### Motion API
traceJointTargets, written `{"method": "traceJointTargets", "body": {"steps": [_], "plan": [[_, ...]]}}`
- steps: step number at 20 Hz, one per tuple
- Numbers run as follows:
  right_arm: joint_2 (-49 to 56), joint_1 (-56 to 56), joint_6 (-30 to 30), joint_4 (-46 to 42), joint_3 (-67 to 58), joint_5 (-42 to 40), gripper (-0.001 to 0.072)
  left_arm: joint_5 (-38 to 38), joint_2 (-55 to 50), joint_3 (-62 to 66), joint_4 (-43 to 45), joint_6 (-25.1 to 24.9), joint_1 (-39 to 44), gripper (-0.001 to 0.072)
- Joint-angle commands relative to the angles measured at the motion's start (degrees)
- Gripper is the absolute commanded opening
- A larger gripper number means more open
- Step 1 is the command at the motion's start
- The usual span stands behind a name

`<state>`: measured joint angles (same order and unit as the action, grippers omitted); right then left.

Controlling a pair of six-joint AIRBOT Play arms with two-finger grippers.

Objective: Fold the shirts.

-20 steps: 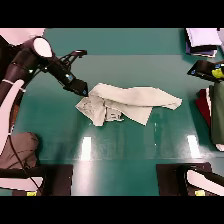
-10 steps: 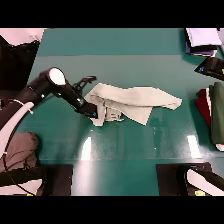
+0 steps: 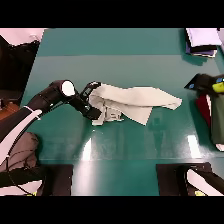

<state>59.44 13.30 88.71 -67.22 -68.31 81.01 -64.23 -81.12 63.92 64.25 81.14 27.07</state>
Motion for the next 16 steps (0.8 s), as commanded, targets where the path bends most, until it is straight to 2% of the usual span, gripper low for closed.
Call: {"method": "traceJointTargets", "body": {"steps": [1,2,5,6,10,13,16], "plan": [[-3.2,-0.1,-0.5,8.3,12.1,-1.5,0.0689,2.2,0.3,0.7,2.7,0.5,-0.3,0.0028],[-3.6,-0.4,-0.5,9.6,15.4,-1.7,0.0656,1.7,1.0,1.9,3.7,0.5,-0.5,0.0028],[-3.7,-4.3,-0.5,11.9,24.3,-7.1,0.0645,0.9,4.2,5.8,7.6,0.5,-1.0,0.0028],[-3.4,-6.3,-0.5,13.2,26.8,-10.6,0.0597,0.1,5.1,6.9,9.6,0.5,-1.0,0.0028],[2.8,-12.5,-0.5,18.3,32.5,-18.9,0.0595,-4.5,7.3,10.7,18.1,0.5,-1.0,0.0029],[7.9,-16.2,-1.0,18.3,32.6,-23.6,0.0595,-7.9,8.0,12.9,22.2,0.5,-1.0,0.0029],[7.8,-16.2,-1.0,18.3,32.6,-26.0,0.0595,-10.9,8.1,14.9,25.9,0.5,-1.0,0.0029]]}}
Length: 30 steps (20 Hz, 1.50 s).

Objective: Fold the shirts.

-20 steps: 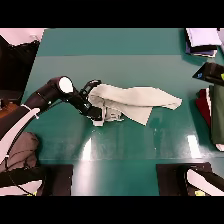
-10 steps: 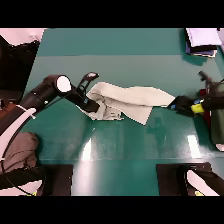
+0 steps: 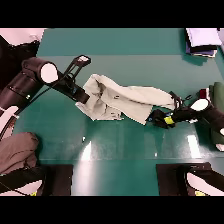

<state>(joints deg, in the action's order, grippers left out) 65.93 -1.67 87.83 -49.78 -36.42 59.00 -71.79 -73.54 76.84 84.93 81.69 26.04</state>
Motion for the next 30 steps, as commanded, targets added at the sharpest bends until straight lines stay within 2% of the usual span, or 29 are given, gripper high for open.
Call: {"method": "traceJointTargets", "body": {"steps": [1,4,8,10,16,21,27,30], "plan": [[0.3,-0.3,-0.1,1.3,0.7,-4.3,0.0595,-3.8,0.5,3.0,6.5,-0.1,0.0,0.0029],[-1.2,0.9,-1.1,3.3,0.7,-3.9,0.0595,-4.2,0.5,7.0,9.4,-0.3,0.0,0.0029],[-3.3,4.5,-2.5,3.2,0.7,-3.6,0.0595,-7.6,0.5,16.2,21.2,-0.7,0.0,0.0029],[-5.6,8.7,-2.5,3.2,0.7,-2.9,0.0594,-7.8,0.5,20.3,24.3,-0.7,0.0,0.0029],[-11.5,22.0,-3.9,3.1,0.7,-0.6,0.0584,-6.0,0.5,21.8,24.4,-1.1,0.0,0.0029],[-8.2,26.8,-4.7,3.1,0.7,-1.1,0.0584,-5.8,0.5,21.8,24.3,-1.1,0.0,0.0029],[0.2,24.0,-7.7,3.9,0.6,-4.2,0.0583,-5.8,0.5,21.8,24.1,-1.0,0.0,0.0029],[1.4,20.5,-11.7,9.6,0.5,-0.2,0.0581,-5.8,0.4,21.8,24.1,-0.6,0.0,0.0029]]}}
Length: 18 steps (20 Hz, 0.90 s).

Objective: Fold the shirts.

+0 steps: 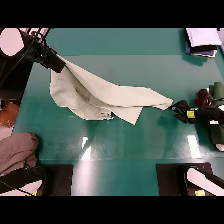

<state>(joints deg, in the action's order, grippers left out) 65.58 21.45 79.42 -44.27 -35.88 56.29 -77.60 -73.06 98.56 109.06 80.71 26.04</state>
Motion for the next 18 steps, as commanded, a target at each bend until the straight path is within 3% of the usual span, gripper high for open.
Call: {"method": "traceJointTargets", "body": {"steps": [1,7,15,18], "plan": [[1.6,-5.3,-3.6,4.1,-0.1,3.7,0.058,0.0,0.0,0.1,-0.1,0.4,0.0,0.0029],[3.5,-24.2,1.2,3.8,-0.1,-2.8,0.0578,-0.6,0.0,0.1,-0.1,0.4,0.0,0.0029],[12.5,-38.5,1.5,11.3,-0.2,-11.6,0.0553,-2.6,0.0,0.1,-0.2,0.3,0.0,0.0029],[11.5,-40.2,0.3,11.3,-0.2,-13.2,0.0069,-3.5,0.0,0.1,-0.1,0.4,0.0,0.0029]]}}
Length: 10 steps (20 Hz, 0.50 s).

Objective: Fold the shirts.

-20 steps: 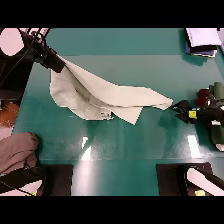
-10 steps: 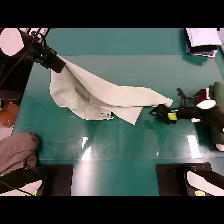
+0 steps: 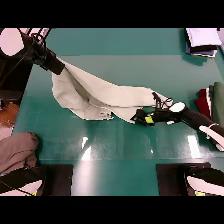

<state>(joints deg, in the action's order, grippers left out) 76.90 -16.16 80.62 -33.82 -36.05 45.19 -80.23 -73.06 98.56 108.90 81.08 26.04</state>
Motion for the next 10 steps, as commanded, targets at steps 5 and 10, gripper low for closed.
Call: {"method": "traceJointTargets", "body": {"steps": [5,10], "plan": [[-13.7,3.0,-2.5,0.9,-0.1,-0.8,0.0015,-2.7,1.9,0.4,0.2,0.2,0.0,0.0029],[-30.8,18.9,-2.5,0.7,-11.4,10.5,0.0014,-4.1,8.0,7.2,0.3,0.6,0.0,0.0029]]}}
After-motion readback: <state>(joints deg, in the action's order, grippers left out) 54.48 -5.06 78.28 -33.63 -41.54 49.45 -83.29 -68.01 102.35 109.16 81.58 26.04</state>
